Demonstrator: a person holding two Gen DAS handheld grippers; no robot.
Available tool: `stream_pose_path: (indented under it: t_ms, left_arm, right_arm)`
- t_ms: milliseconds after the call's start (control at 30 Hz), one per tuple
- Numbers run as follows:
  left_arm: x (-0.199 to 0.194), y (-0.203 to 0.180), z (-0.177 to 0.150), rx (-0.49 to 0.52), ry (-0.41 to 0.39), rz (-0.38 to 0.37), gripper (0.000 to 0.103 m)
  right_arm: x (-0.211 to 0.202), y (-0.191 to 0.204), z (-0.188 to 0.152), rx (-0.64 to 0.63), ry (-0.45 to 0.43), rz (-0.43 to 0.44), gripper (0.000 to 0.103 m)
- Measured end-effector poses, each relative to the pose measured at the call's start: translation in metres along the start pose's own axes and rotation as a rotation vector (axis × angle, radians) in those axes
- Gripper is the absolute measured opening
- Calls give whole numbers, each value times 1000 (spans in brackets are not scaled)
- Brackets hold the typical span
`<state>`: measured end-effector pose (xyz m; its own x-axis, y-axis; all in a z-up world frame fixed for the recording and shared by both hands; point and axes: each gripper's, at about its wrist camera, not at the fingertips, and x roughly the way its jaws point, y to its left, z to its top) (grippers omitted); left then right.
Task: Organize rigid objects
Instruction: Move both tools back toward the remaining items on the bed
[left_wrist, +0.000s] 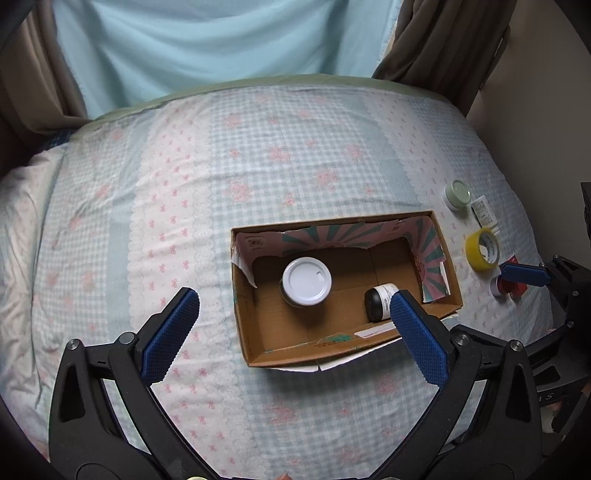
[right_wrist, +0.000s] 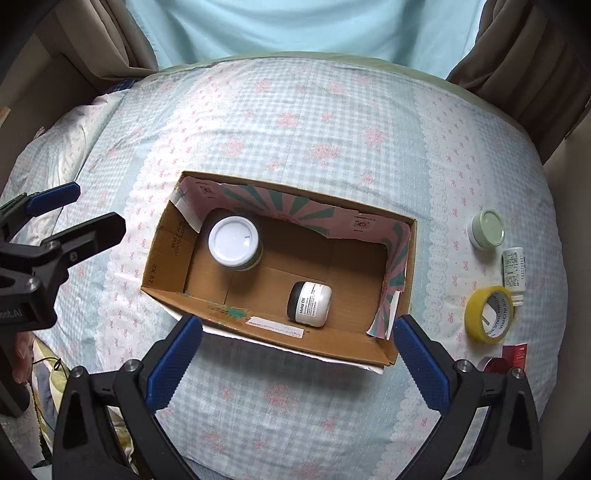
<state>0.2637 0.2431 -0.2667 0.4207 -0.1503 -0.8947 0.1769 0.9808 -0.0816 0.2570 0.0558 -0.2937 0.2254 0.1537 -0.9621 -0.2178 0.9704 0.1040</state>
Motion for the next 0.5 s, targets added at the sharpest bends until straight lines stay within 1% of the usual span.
stream_pose_path:
  t_ms: [100, 167, 233, 333, 400, 500]
  left_arm:
    - [-28, -17, -6, 42, -39, 47, 103]
    - [-44, -32, -8, 67, -62, 58, 103]
    - [-57, -49, -9, 84, -79, 50, 103]
    - [-71, -79, -7, 92, -90, 28, 103]
    - [-76, -101, -7, 97, -98, -1, 103]
    - [-76, -140, -7, 131, -100, -2, 103]
  right_arm:
    - [-29, -5, -13, 33, -37, 5, 103]
    - [-44, -11, -22, 56, -58, 13, 103]
    - [-59, -22, -33, 68, -76, -2, 103]
    - [-78, -45, -51, 78, -94, -51, 103]
    - [-89, -65, -63, 90, -108, -72, 103]
    - [-103, -103, -82, 122, -124, -97, 103]
